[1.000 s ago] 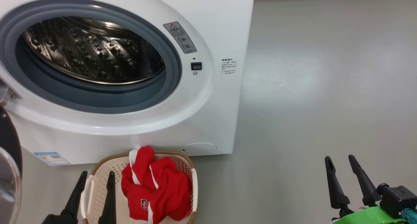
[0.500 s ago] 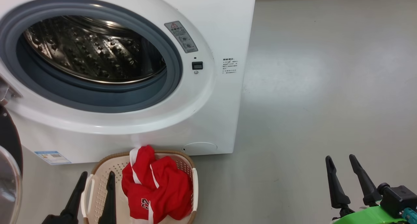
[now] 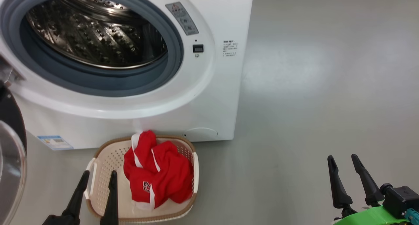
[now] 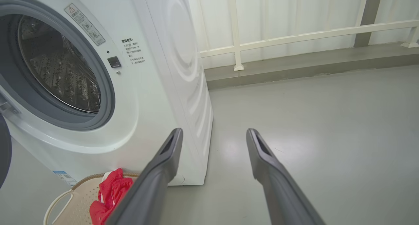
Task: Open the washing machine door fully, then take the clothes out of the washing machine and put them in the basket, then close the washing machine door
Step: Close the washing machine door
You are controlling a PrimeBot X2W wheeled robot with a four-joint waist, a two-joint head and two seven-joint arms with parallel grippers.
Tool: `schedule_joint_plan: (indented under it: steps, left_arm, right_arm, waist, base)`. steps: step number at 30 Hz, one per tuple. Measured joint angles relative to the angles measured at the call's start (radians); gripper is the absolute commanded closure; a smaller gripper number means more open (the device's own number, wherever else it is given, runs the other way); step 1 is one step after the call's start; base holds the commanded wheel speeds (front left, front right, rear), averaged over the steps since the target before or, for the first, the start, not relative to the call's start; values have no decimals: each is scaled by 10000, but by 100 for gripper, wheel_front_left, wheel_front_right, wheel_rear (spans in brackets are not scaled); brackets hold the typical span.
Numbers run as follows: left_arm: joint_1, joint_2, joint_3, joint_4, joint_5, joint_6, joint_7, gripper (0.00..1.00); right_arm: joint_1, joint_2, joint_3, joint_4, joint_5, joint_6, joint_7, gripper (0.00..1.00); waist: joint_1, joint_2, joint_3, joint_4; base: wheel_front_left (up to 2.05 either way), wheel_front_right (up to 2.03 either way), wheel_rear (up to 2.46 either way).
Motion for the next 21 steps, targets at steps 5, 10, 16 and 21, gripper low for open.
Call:
schedule_joint_plan:
  steps: [5,10,16,21]
  left_arm:
    - [0,0,-25,-12,-75,0,0,0]
    - [0,0,-50,-13,-84,0,0,0]
    - [-2,0,-63,4,-84,0,0,0]
    - [-5,0,-65,59,-86,0,0,0]
  right_arm:
    - [0,12,-6,-23,0,0,0,0]
    - [0,27,-8,-23,0,0,0,0]
    - [0,35,-13,-12,0,0,0,0]
    - [0,36,-21,15,0,0,0,0]
  waist:
    - [0,0,18,6]
    - [0,0,26,20]
    - [0,0,20,53]
    - [0,0,-9,125]
  base:
    - [-121,121,0]
    - [-54,54,0]
    - [-2,2,0]
    - [0,0,0]
